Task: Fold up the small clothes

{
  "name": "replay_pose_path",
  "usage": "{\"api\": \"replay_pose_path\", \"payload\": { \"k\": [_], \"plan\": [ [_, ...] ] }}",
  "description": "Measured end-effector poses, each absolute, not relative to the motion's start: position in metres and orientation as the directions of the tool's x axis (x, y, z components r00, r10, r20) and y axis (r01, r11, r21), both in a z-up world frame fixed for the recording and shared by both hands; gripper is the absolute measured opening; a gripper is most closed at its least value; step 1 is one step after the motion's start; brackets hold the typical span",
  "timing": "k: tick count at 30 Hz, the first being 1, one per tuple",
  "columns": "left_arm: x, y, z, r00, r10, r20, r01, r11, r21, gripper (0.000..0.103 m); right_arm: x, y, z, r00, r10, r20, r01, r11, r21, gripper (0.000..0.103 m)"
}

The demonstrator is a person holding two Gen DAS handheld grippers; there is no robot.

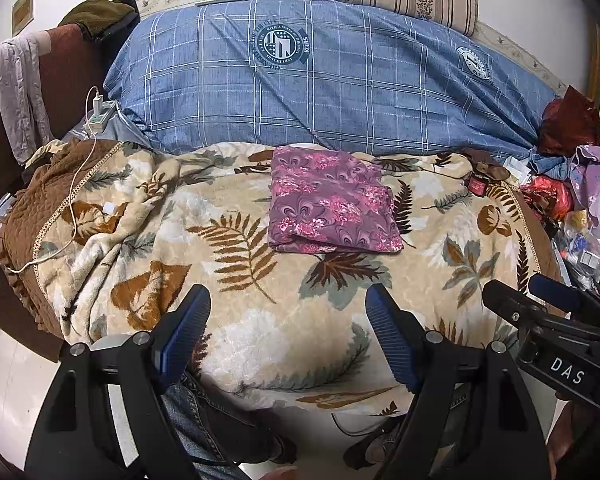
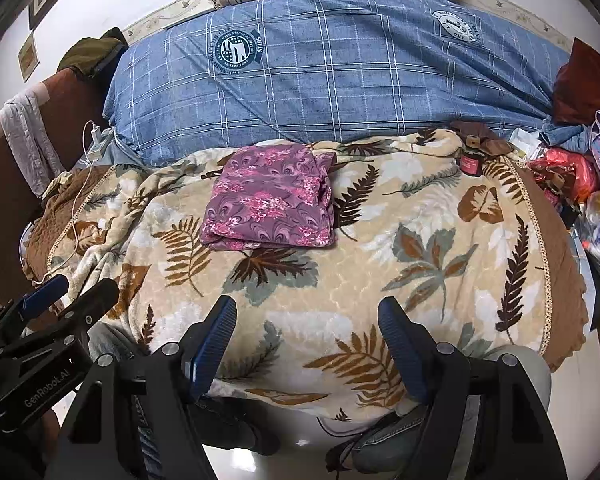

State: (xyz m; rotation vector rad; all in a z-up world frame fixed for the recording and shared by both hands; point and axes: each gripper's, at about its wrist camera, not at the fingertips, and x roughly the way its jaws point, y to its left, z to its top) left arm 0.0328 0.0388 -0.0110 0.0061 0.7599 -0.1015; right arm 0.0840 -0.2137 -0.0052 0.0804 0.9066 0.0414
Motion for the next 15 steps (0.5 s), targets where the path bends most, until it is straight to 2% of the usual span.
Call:
{"api": "replay_pose_path", "payload": {
  "k": [15],
  "plan": [
    [0.064, 0.031, -0.016, 0.719, -0.126, -0.684, 0.133, 0.99, -0.043, 0.08, 0.104, -0.222, -0.014, 0.615, 0.096, -0.783, -0.006, 0.993, 0.118, 0.076]
  ]
}}
